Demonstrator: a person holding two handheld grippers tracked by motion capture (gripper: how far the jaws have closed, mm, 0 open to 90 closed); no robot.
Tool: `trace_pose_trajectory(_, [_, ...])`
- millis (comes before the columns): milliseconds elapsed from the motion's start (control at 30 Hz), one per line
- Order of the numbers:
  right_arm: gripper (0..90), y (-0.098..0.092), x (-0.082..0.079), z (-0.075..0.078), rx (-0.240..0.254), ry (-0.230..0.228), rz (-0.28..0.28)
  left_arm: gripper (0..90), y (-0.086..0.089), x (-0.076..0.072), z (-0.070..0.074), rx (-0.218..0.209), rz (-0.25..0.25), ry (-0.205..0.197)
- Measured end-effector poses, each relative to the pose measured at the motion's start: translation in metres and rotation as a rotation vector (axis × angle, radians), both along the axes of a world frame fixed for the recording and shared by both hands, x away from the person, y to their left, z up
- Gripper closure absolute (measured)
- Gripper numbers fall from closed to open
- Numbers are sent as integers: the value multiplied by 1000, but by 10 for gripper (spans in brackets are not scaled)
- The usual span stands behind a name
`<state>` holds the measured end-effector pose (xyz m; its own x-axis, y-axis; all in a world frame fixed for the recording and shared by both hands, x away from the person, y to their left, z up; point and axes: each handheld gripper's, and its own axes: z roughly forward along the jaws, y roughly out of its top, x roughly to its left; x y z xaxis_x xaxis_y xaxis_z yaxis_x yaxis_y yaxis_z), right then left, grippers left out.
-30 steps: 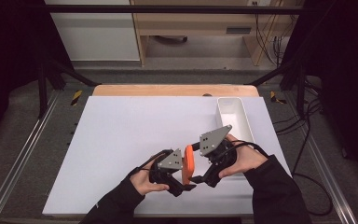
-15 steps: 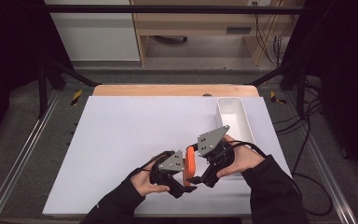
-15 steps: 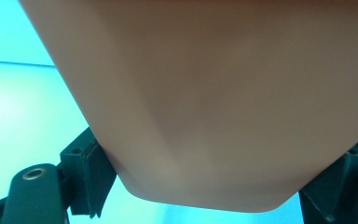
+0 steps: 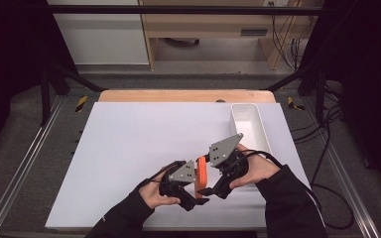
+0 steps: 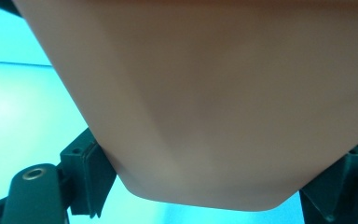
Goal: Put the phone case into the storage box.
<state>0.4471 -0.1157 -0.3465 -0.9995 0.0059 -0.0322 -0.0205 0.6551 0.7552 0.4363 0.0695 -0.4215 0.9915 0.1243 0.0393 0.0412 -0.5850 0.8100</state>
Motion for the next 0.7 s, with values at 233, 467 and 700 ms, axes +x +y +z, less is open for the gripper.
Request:
trace_pose_trajectory(233, [152,0,0,0,5,-5,3,158,1,0,-1,-4,1,5])
trace_pose_trajectory(467, [158,0,0,0,3,-2,0,157,1,0,-1,-8,5,12])
trace_pose_trajectory(700, [160,1,0,0,-2,-3,2,153,1,0,-2,-15,11,19])
